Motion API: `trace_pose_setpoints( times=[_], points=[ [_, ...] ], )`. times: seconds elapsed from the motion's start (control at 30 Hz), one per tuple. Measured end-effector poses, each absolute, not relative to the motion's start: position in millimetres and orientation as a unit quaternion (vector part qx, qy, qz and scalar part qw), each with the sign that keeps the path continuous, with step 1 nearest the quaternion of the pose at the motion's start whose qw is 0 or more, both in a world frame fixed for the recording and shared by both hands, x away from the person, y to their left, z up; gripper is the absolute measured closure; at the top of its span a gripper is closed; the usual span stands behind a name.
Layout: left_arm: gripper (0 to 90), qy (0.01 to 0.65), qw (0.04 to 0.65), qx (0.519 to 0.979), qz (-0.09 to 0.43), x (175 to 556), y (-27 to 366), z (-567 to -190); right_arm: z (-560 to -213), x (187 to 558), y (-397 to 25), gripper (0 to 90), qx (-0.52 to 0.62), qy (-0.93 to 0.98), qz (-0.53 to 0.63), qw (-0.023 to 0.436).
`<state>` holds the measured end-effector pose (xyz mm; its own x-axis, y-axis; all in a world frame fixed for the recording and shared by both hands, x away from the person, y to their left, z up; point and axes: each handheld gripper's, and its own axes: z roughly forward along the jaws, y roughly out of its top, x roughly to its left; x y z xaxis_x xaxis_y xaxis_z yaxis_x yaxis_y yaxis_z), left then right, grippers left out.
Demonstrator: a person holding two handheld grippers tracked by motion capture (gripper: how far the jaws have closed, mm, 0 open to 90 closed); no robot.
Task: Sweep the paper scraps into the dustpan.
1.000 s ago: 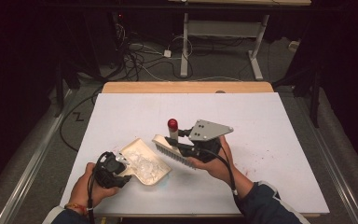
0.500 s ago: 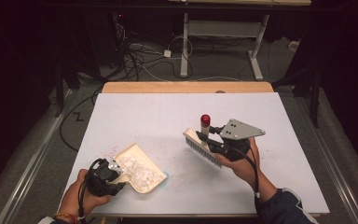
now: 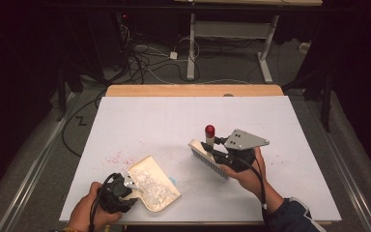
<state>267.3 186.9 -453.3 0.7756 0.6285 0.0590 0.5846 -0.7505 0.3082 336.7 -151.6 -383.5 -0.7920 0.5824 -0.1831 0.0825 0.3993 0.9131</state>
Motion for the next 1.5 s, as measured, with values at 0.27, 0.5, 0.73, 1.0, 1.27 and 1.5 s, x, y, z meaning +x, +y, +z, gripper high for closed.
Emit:
trace_pose_setpoints(
  times=[0.27, 0.5, 0.73, 1.0, 1.27, 1.5],
  points=[
    [63.4, 0.326, 0.137, 0.932, 0.078, 268, 181, -455, -393, 321, -118, 69.9, 0.166, 0.794, 0.544, 0.215],
    [63.3, 0.324, 0.136, 0.933, 0.081, 271, 175, -457, -395, 297, -90, 69.4, 0.141, 0.809, 0.535, 0.198],
    [63.1, 0.327, 0.146, 0.93, 0.078, 273, 176, -458, -382, 283, -88, 70.0, 0.119, 0.807, 0.548, 0.183],
    [63.1, 0.328, 0.15, 0.929, 0.079, 273, 176, -458, -369, 284, -112, 70.0, 0.131, 0.804, 0.549, 0.187],
    [63.1, 0.33, 0.15, 0.929, 0.081, 273, 176, -458, -378, 282, -126, 70.0, 0.142, 0.821, 0.521, 0.185],
    [63.2, 0.331, 0.152, 0.928, 0.082, 274, 174, -458, -380, 278, -122, 69.9, 0.13, 0.826, 0.518, 0.183]
  ],
)
